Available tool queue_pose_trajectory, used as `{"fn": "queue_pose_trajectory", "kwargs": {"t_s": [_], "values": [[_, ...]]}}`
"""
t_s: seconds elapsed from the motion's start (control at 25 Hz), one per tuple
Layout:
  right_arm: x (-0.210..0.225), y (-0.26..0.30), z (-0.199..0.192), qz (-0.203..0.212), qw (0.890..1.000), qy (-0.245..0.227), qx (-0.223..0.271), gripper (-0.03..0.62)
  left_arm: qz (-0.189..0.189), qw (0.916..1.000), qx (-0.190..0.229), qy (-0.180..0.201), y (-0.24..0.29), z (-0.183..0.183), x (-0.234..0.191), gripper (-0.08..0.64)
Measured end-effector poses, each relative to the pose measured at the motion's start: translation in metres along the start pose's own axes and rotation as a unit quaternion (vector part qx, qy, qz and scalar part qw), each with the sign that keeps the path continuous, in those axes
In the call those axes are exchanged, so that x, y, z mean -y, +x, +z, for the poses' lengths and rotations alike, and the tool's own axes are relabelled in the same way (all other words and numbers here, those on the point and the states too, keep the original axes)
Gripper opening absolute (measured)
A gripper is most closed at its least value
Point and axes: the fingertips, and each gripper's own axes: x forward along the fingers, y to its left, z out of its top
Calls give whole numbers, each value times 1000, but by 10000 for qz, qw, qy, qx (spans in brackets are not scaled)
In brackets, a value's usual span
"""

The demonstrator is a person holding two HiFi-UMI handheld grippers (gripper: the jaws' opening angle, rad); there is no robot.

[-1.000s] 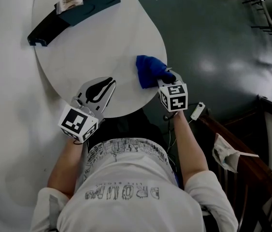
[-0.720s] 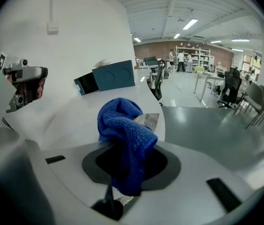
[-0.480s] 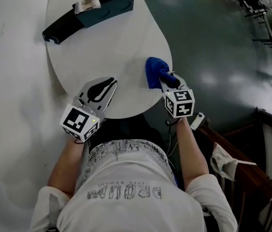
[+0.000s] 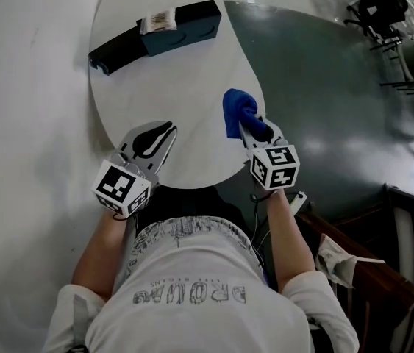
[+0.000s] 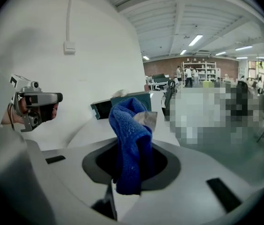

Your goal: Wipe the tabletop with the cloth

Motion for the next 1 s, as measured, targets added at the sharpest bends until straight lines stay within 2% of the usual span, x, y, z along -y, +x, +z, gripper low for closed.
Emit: {"fn": "queue_pose_trajectory", "kwargs": {"t_s": [0.4,1.0], "values": [[-34,-8,57,258,9984,-157,479,103,243,9989,318,224,-24,33,-22,54],[-81,-14,110,632,9933,-455,851,103,634,9954,691,197,-61,68,-58,54]]}}
